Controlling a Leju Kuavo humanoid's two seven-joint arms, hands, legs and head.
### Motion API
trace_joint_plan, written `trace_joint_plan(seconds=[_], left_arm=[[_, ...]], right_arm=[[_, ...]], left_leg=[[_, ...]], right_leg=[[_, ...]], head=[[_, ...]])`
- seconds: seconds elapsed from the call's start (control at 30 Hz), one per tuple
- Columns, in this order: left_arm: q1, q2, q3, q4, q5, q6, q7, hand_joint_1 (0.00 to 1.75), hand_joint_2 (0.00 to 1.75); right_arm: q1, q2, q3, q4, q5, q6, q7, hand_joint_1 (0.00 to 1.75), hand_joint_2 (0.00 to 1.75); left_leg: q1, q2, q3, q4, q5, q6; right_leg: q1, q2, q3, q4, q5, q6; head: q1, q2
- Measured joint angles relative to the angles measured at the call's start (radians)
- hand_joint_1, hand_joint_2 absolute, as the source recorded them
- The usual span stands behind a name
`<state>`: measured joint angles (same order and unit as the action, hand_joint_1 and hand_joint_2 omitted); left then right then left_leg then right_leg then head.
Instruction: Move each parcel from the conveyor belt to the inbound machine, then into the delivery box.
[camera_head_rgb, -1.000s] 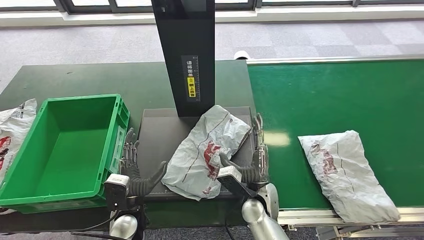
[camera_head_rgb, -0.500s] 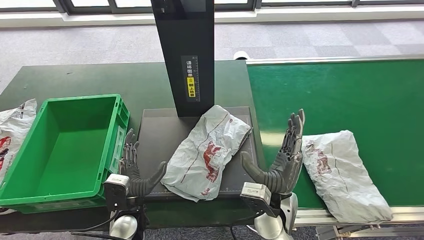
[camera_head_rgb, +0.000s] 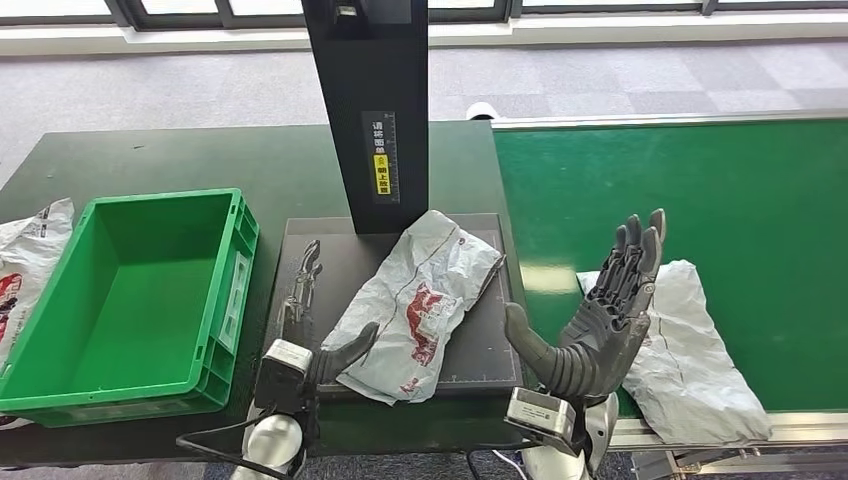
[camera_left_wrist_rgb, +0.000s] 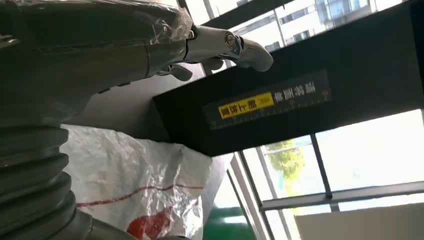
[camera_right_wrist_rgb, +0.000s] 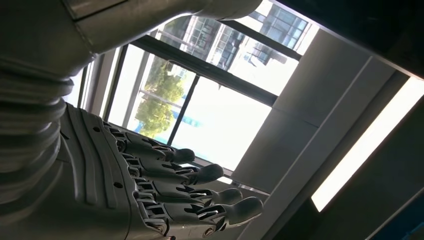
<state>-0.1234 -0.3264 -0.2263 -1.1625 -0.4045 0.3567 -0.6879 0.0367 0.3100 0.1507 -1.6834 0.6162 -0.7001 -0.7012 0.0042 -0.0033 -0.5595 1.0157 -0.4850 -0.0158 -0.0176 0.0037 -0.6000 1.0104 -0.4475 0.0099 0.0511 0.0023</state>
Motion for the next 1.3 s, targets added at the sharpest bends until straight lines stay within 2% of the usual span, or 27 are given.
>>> trace_joint_plan(seconds=[0.17,0.4,0.57,0.77,1.03,1.17,1.27,1.3], left_arm=[[-0.102,-0.016,-0.049,0.109,-0.109,0.005,0.100,0.00,1.75],[-0.224,-0.045,-0.063,0.292,-0.175,0.046,0.175,0.00,1.75],[-0.274,-0.052,-0.066,0.414,-0.239,0.064,0.242,0.00,1.75],[-0.329,-0.056,-0.088,0.574,-0.372,0.097,0.408,0.00,1.75],[-0.370,-0.056,-0.111,0.687,-0.445,0.102,0.494,0.00,1.75],[-0.389,-0.057,-0.126,0.715,-0.502,0.086,0.546,0.40,1.75],[-0.398,-0.058,-0.137,0.728,-0.528,0.073,0.566,0.40,1.75],[-0.400,-0.059,-0.138,0.732,-0.532,0.071,0.569,0.74,1.75]], right_arm=[[-0.028,0.000,0.014,0.006,-0.026,0.001,0.000,0.00,1.75],[-0.061,0.000,0.028,0.021,-0.040,0.001,0.000,0.00,1.75],[-0.066,0.000,0.032,0.029,-0.042,0.001,0.000,0.00,1.75],[-0.068,0.000,0.032,0.032,-0.039,0.001,0.000,0.00,1.75],[-0.068,0.000,0.032,0.032,-0.033,0.001,0.000,0.00,1.75],[-0.068,0.000,0.032,0.032,-0.034,0.001,0.000,0.00,1.75],[-0.071,0.000,0.032,0.032,-0.036,0.001,0.001,0.00,1.75],[-0.072,0.000,0.032,0.032,-0.036,0.001,0.002,0.00,1.75]], left_leg=[[0.000,-0.001,0.000,0.000,0.001,0.000],[0.000,0.000,0.000,0.000,0.001,0.000],[0.000,-0.001,-0.001,0.000,0.001,0.000],[0.000,-0.001,-0.001,0.000,0.001,0.000],[0.000,-0.001,-0.001,0.000,0.001,0.000],[0.000,-0.001,-0.001,0.000,0.001,0.000],[0.000,-0.001,0.000,0.000,0.001,0.000],[0.000,-0.001,0.000,0.000,0.001,0.000]], right_leg=[[0.000,0.000,0.000,0.000,0.001,0.000],[0.000,0.000,0.000,0.000,0.001,0.000],[0.000,0.000,0.000,0.000,0.001,0.000],[0.000,0.000,0.000,0.000,0.001,0.000],[0.000,0.000,0.000,0.000,0.001,0.000],[0.000,-0.001,0.001,0.000,0.001,0.000],[0.000,-0.001,0.001,0.000,0.001,0.000],[0.000,-0.001,0.001,0.000,0.001,0.000]], head=[[0.000,0.000],[0.000,0.000],[0.000,0.000],[0.000,0.000],[0.000,0.000],[0.000,0.000],[0.000,0.000],[0.000,0.000]])
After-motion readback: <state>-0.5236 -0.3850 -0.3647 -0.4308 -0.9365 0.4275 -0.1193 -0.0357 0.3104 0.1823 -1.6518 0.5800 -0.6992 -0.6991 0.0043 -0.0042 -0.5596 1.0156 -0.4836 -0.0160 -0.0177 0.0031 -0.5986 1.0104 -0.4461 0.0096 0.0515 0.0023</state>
